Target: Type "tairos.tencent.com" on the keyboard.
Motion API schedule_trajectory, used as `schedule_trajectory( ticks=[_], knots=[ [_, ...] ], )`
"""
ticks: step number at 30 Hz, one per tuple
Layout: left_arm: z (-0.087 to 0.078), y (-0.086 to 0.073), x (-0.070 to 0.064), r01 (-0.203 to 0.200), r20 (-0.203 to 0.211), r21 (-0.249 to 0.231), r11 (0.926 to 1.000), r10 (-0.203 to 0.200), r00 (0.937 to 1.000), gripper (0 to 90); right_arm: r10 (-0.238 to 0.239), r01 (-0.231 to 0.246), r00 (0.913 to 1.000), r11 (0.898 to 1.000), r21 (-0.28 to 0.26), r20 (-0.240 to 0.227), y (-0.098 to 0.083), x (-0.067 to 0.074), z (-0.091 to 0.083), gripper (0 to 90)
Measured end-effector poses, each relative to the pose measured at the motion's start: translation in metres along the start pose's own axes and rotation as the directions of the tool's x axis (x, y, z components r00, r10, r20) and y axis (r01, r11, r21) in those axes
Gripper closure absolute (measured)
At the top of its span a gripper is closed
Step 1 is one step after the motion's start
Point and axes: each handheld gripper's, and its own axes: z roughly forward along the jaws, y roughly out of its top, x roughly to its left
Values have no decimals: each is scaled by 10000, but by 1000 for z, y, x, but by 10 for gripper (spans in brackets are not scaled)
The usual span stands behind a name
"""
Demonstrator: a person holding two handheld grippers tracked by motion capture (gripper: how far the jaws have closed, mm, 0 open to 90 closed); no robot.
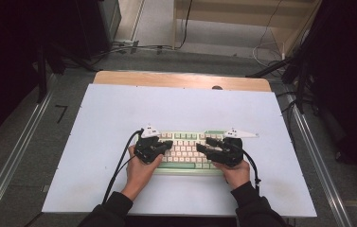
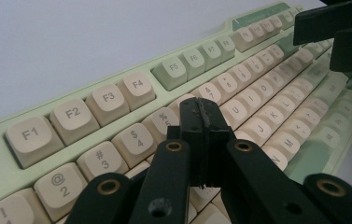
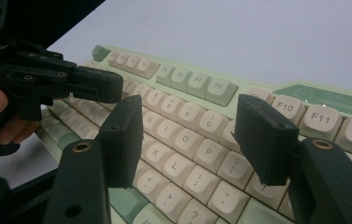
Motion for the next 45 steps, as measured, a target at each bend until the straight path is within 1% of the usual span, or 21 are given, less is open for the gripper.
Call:
schedule_trajectory(
  ticks=[7,13,14,15,17,18,19,21,23,24,25,26,27,29,31,35,37,39,41,44,45],
  knots=[
    [3,0,-2,-86,5,174,9998,86,10000,900,-13,13,10000,10000,11,11,0,0,0,407],
    [3,1,-1,-53,16,248,9997,52,10000,900,-24,24,10000,10000,27,6,0,1,0,408],
    [4,1,-2,-114,-44,297,9995,116,9999,900,-24,24,10000,10000,23,12,0,1,0,408],
    [5,1,-3,-293,-236,486,9984,304,9993,900,-27,27,10000,10000,19,12,0,1,0,409],
    [6,3,-9,-530,-401,680,9963,558,9976,900,-23,23,10000,10000,47,39,-1,1,1,409],
    [6,4,-11,-634,-425,704,9955,664,9969,900,-19,19,10000,10000,63,51,-1,1,1,409],
    [5,4,-12,-634,-344,596,9962,656,9973,900,-41,40,10000,10000,58,55,-1,1,1,409],
    [1,5,-11,-477,-152,352,9982,482,9987,822,-95,95,9999,10000,28,50,-1,2,0,410],
    [-4,6,-9,-147,122,-17,9999,147,9998,757,-127,127,9999,9999,3,49,0,2,0,412],
    [-8,7,-7,65,274,-180,9998,-60,9996,698,-133,133,9999,9999,13,67,0,1,-1,412],
    [-11,7,-5,235,338,-326,9992,-224,9992,624,-105,105,9999,9999,23,99,0,1,-1,413],
    [-14,8,-3,414,408,-464,9981,-395,9984,557,-105,105,9999,9999,22,112,0,1,-1,415],
    [-18,8,0,618,475,-611,9962,-589,9971,512,-117,116,9999,9999,12,122,0,1,-1,418],
    [-27,8,6,1061,635,-934,9900,-1004,9929,445,-177,177,9997,9998,-29,157,0,2,-2,444],
    [-36,8,12,1319,675,-1202,9839,-1245,9899,413,-313,314,9994,9995,-52,178,0,3,-3,513],
    [-56,2,25,1398,398,-1669,9760,-1350,9900,411,-705,707,9974,9974,-103,164,0,6,-5,773],
    [-64,-1,31,1458,297,-1889,9711,-1427,9893,411,-919,921,9956,9957,-88,169,0,8,-7,876],
    [-72,-6,36,1461,183,-1976,9693,-1454,9892,412,-1136,1136,9934,9935,-2,155,1,10,-7,877],
    [-78,-11,39,1468,116,-2054,9676,-1476,9890,411,-1247,1246,9922,9922,82,85,1,12,-8,877],
    [-83,-19,41,1460,28,-2032,9682,-1485,9889,411,-1447,1445,9895,9893,186,66,0,14,-9,877],
    [-85,-20,41,1462,19,-2038,9680,-1489,9889,411,-1529,1525,9881,9880,252,142,0,15,-10,877]
  ],
)
